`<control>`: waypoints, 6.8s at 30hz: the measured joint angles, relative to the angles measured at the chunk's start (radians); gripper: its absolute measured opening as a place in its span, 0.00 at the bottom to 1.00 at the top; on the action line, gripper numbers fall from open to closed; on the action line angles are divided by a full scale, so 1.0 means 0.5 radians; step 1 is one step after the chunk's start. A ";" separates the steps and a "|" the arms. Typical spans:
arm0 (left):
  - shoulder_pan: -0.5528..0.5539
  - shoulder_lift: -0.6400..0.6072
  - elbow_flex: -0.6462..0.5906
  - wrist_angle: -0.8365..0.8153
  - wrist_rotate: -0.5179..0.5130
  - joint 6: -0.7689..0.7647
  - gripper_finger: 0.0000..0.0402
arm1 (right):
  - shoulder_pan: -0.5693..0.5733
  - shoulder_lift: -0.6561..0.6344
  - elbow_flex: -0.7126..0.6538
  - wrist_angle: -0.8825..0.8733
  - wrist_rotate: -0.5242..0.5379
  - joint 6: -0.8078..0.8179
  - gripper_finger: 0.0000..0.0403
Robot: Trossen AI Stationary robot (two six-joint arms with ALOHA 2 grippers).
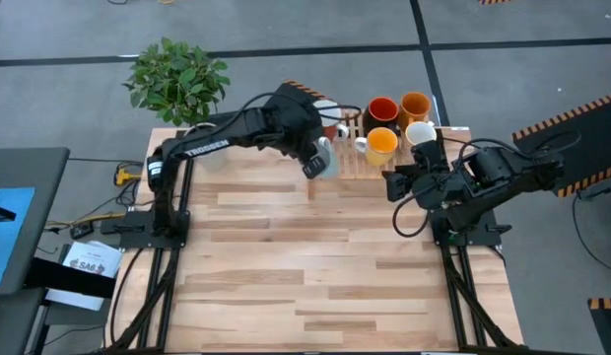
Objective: Place coffee mugs
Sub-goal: Put the green patterned mug on the shelf, then return to Home Position
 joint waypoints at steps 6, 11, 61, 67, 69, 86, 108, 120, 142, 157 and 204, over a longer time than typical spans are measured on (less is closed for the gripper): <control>0.000 0.025 -0.004 -0.005 -0.070 -0.275 0.01 | 0.000 0.000 0.000 -0.004 0.000 0.043 0.59; -0.004 0.025 -0.005 -0.133 -0.100 -0.565 0.01 | 0.000 0.000 0.000 -0.004 0.011 0.044 0.59; -0.135 -0.160 0.334 0.125 0.003 -0.177 0.37 | 0.001 0.000 0.000 -0.020 0.035 -0.039 0.59; -0.502 -0.461 -0.041 0.310 -0.425 0.131 0.34 | 0.008 0.000 0.000 -0.019 -0.024 -0.136 0.59; -0.633 -0.600 -0.316 0.496 -0.613 0.187 0.29 | 0.008 0.000 0.000 -0.018 -0.024 -0.171 0.59; -0.923 -2.213 -3.087 2.539 -0.437 -0.246 0.00 | 0.005 0.000 0.000 -0.011 -0.189 -0.289 0.59; -0.922 -3.394 -4.117 2.797 -0.292 -0.358 0.00 | 0.045 -0.001 -0.001 -0.018 -0.397 -0.204 0.59; -0.921 -3.661 -4.137 2.672 -0.298 -0.268 0.00 | 0.245 -0.039 -0.204 -0.114 -0.384 -0.212 0.57; -0.921 -3.657 -4.138 2.135 -0.294 -0.256 0.00 | 0.348 -1.419 -1.955 1.802 -0.133 -1.214 0.07; -0.922 -3.633 -4.122 2.091 -0.292 -0.252 0.00 | -0.239 -2.218 -2.788 2.339 -0.631 -1.629 0.06; -0.930 -3.808 -4.135 2.156 -0.309 -0.255 0.00 | -0.237 -2.282 -2.998 2.385 -0.647 -1.979 0.08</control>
